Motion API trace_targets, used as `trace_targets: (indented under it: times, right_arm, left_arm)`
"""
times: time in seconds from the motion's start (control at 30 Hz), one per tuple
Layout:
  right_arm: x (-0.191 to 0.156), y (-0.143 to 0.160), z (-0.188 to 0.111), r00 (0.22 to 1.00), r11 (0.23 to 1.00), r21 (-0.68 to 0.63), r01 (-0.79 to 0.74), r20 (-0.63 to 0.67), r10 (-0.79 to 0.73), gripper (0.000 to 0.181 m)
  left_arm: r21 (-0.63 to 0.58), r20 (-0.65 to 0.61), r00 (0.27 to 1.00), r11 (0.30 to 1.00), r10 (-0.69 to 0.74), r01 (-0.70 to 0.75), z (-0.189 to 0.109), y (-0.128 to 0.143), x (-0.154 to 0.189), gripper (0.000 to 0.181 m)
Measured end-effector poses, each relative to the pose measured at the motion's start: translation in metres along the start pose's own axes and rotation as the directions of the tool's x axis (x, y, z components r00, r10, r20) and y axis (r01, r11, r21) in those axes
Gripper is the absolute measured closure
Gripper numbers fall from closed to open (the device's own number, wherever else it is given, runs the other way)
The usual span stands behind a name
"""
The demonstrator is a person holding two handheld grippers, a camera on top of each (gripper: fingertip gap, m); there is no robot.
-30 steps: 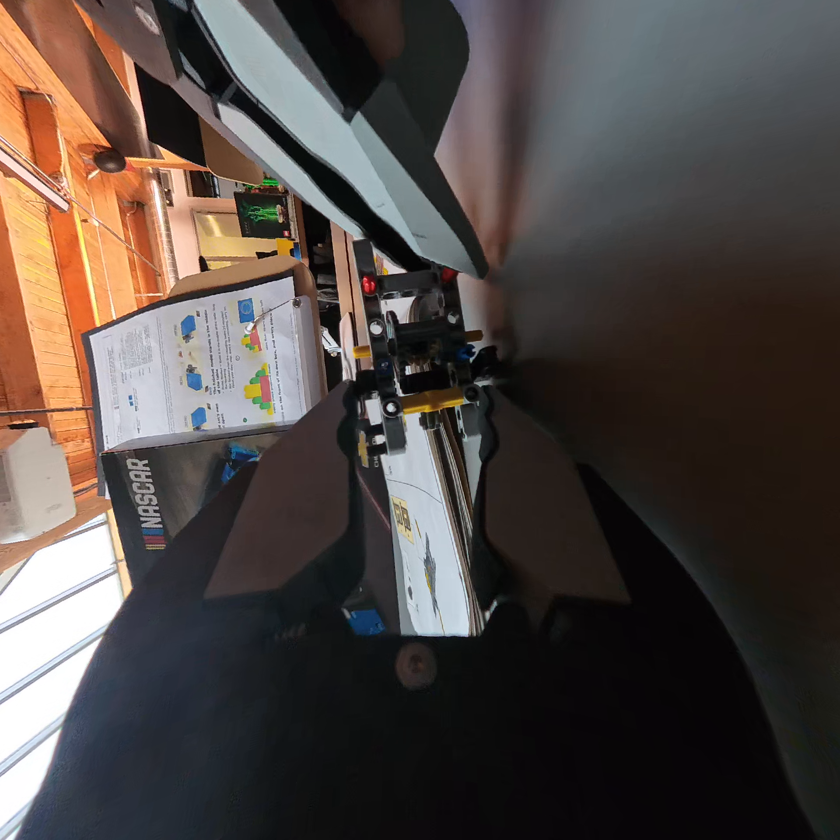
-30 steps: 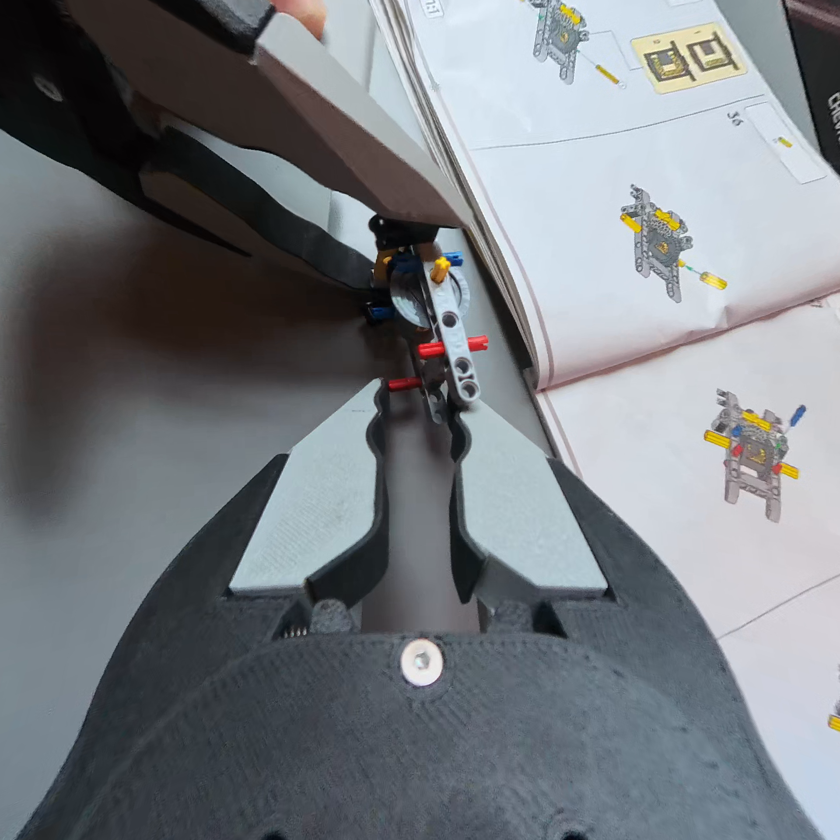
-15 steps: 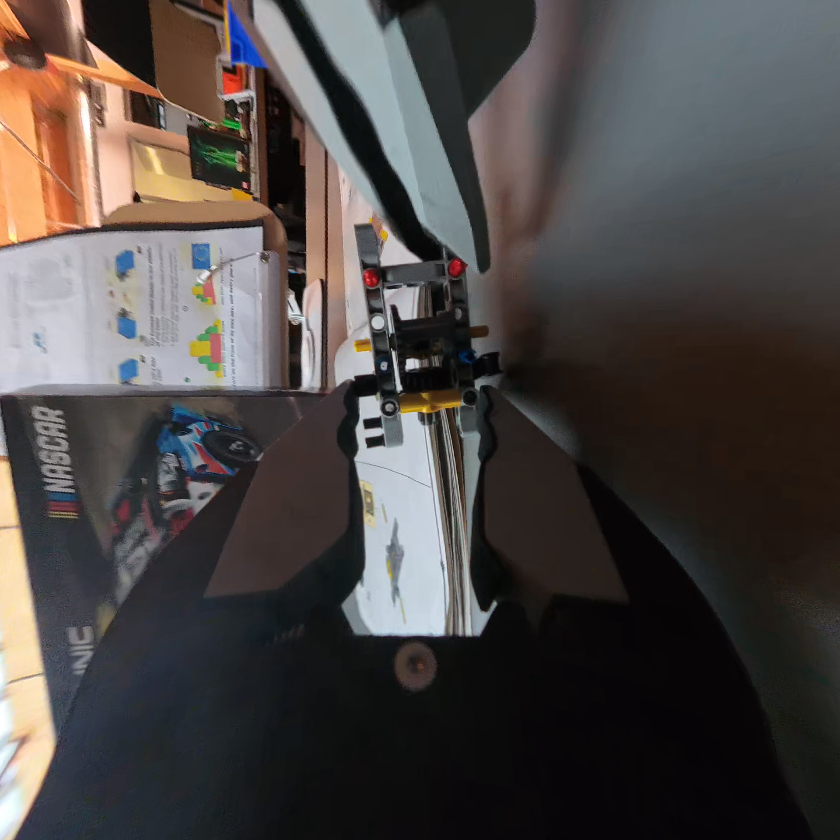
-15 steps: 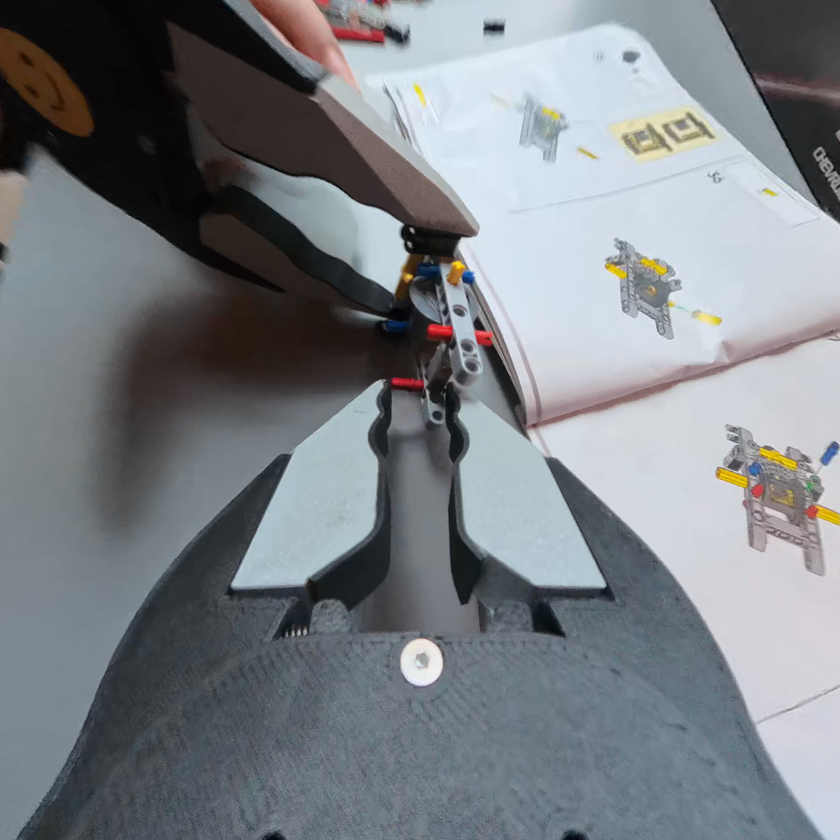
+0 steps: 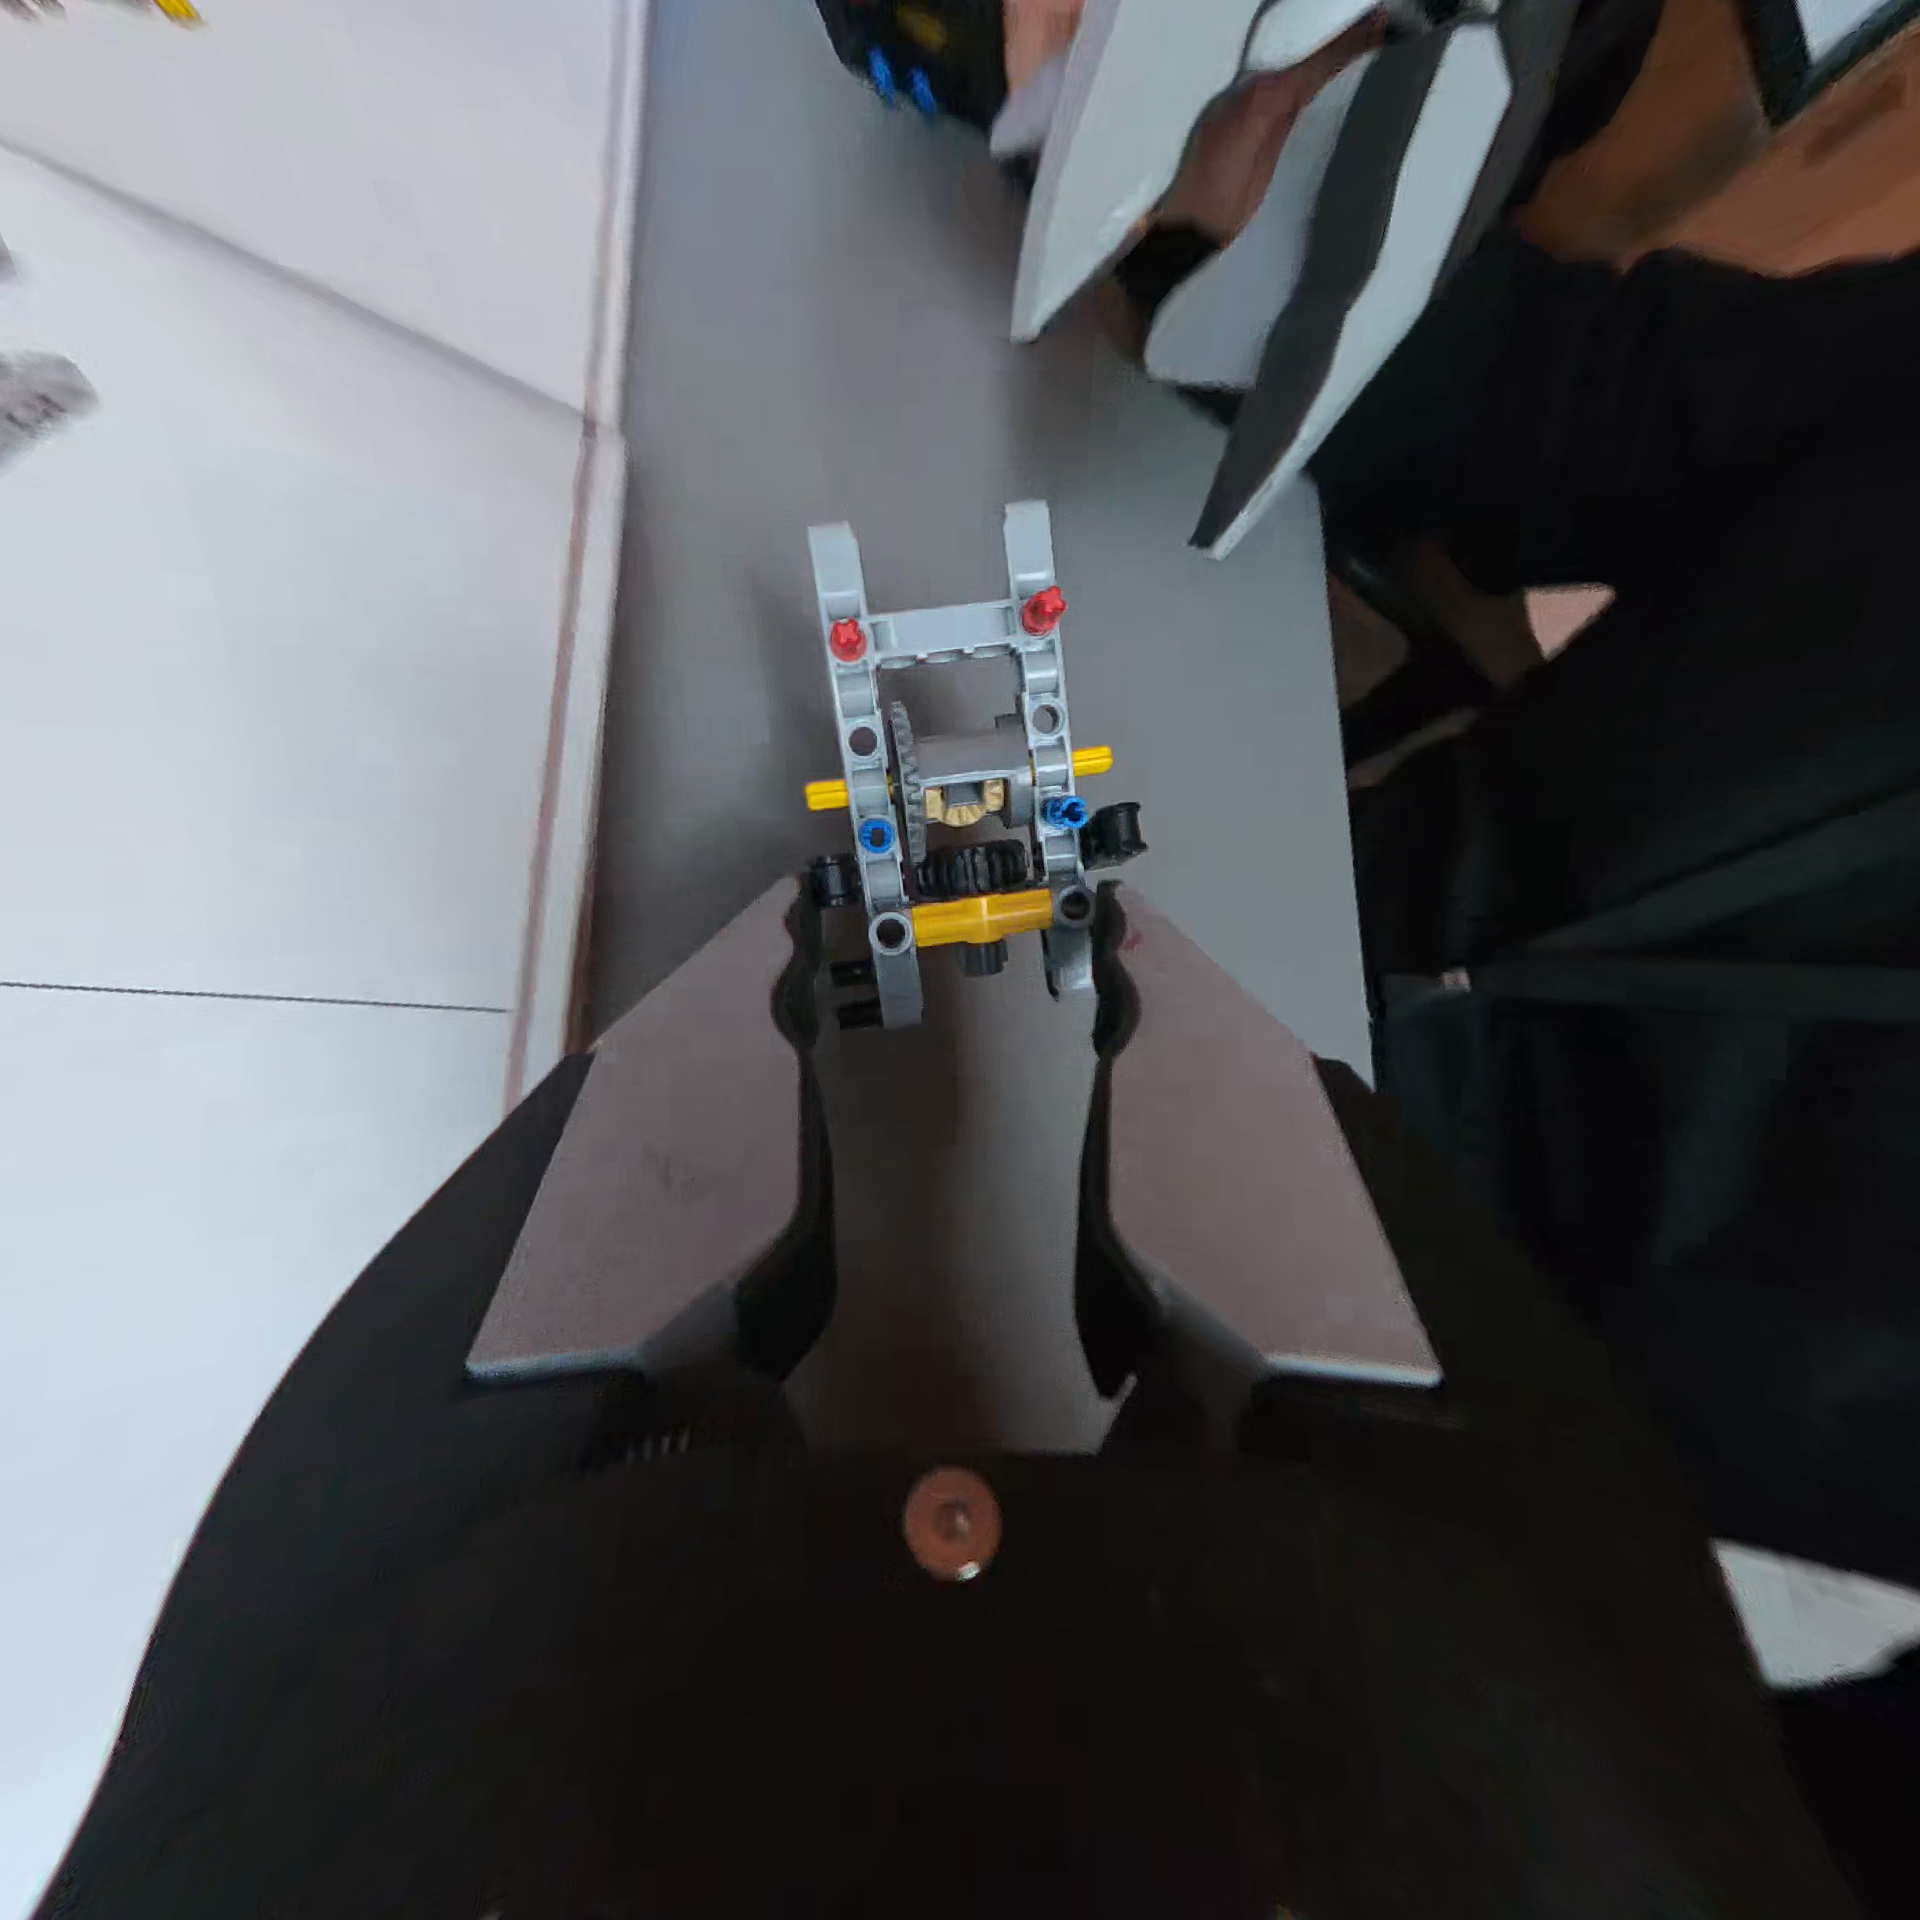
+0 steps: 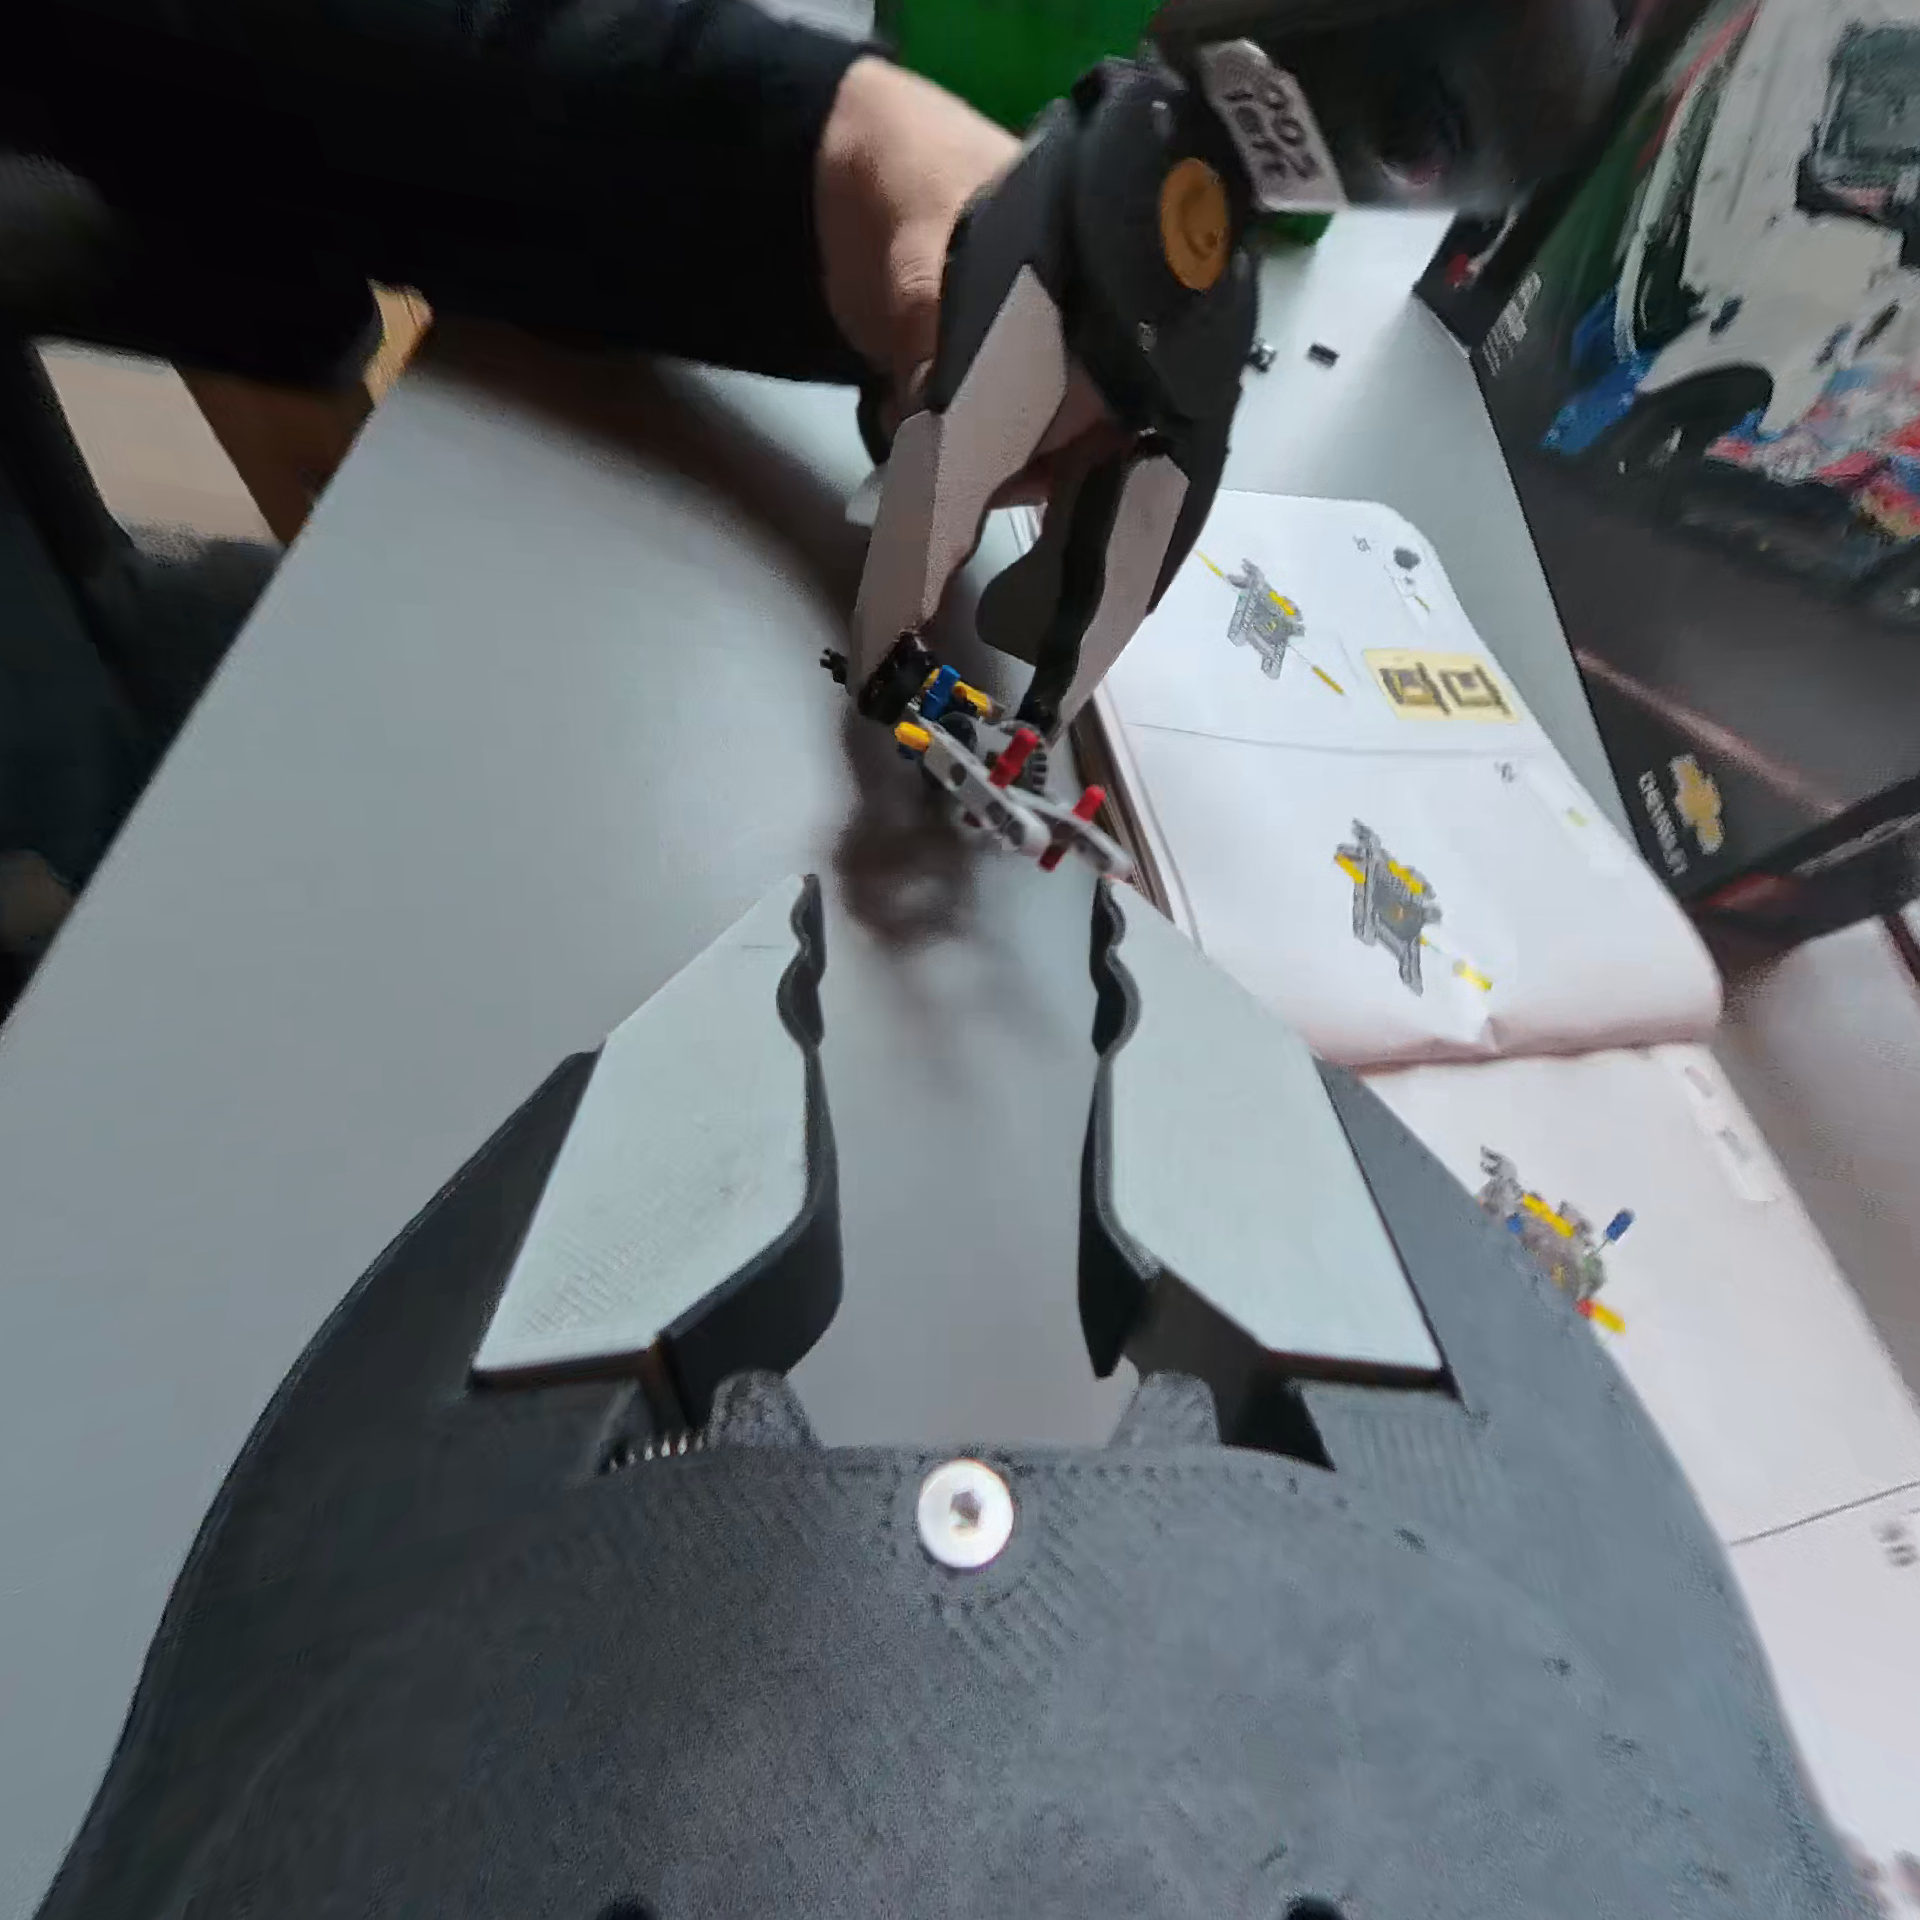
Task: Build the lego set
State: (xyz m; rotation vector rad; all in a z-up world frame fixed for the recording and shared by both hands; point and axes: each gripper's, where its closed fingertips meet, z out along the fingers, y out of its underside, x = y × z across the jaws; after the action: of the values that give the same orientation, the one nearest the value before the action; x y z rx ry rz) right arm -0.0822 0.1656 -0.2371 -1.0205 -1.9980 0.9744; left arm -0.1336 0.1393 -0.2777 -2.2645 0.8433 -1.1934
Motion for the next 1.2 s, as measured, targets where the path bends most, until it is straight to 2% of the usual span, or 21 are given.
trace_targets:
  times: [0.03,0.17,0.27,0.4,0.47,0.53,0.63,0.73,0.83,0.9,1.0,1.1,1.2]
  right_arm:
    - [-0.005,-0.001,0.003,0.999,0.998,-0.021,0.052,-0.008,-0.053,0.134]
    - [-0.027,-0.006,0.017,0.979,0.977,-0.061,0.204,0.003,-0.204,0.144]
    - [-0.031,0.000,0.026,0.953,0.944,-0.142,0.296,-0.020,-0.302,0.149]
    - [-0.037,0.008,0.031,0.913,0.895,-0.208,0.395,-0.019,-0.407,0.174]
    - [-0.037,0.011,0.033,0.902,0.881,-0.228,0.415,-0.025,-0.431,0.175]
    - [-0.029,0.015,0.033,0.916,0.895,-0.246,0.373,-0.058,-0.398,0.175]
    - [-0.015,0.021,0.033,0.965,0.948,-0.232,0.216,-0.094,-0.243,0.176]
    - [-0.007,0.023,0.032,0.983,0.971,-0.203,0.123,-0.106,-0.147,0.177]
    - [-0.003,0.022,0.030,0.991,0.984,-0.170,0.060,-0.104,-0.079,0.176]
    - [-0.001,0.020,0.030,0.994,0.987,-0.160,0.030,-0.099,-0.046,0.176]
    - [0.001,0.021,0.030,0.993,0.987,-0.162,0.018,-0.110,-0.037,0.176]
    - [-0.003,0.021,0.033,0.993,0.986,-0.162,0.039,-0.099,-0.056,0.176]
    - [-0.005,0.020,0.036,0.994,0.985,-0.167,0.043,-0.095,-0.059,0.177]
  left_arm:
    - [-0.045,-0.053,0.999,0.999,0.000,-0.003,0.003,0.008,0.008,0.130]
    - [-0.088,-0.186,0.983,0.996,0.006,-0.023,0.012,0.016,0.029,0.131]
    - [-0.137,-0.208,0.978,0.990,0.005,-0.035,0.020,0.024,0.032,0.130]
    - [-0.146,-0.279,0.959,0.989,-0.058,0.017,0.023,0.024,0.039,0.131]
    - [-0.140,-0.300,0.949,0.988,-0.098,0.057,0.023,0.021,0.039,0.130]
    - [-0.105,-0.263,0.959,0.991,-0.109,0.084,0.020,0.015,0.030,0.131]
    - [-0.007,-0.156,0.984,0.996,-0.089,0.089,0.005,-0.002,0.014,0.125]
    - [0.080,0.078,0.995,0.994,0.068,-0.074,-0.015,-0.020,0.003,0.118]
    - [0.102,0.280,0.912,0.936,0.299,-0.338,-0.025,-0.040,0.019,0.129]
    - [0.013,0.383,0.817,0.882,0.430,-0.470,-0.018,-0.043,0.027,0.132]
    - [-0.198,0.485,0.669,0.815,0.564,-0.544,0.000,-0.035,0.020,0.143]
    - [-0.319,0.559,0.509,0.736,0.655,-0.597,0.007,-0.038,0.012,0.158]
    - [-0.352,0.545,0.472,0.700,0.693,-0.622,0.020,-0.040,0.016,0.158]
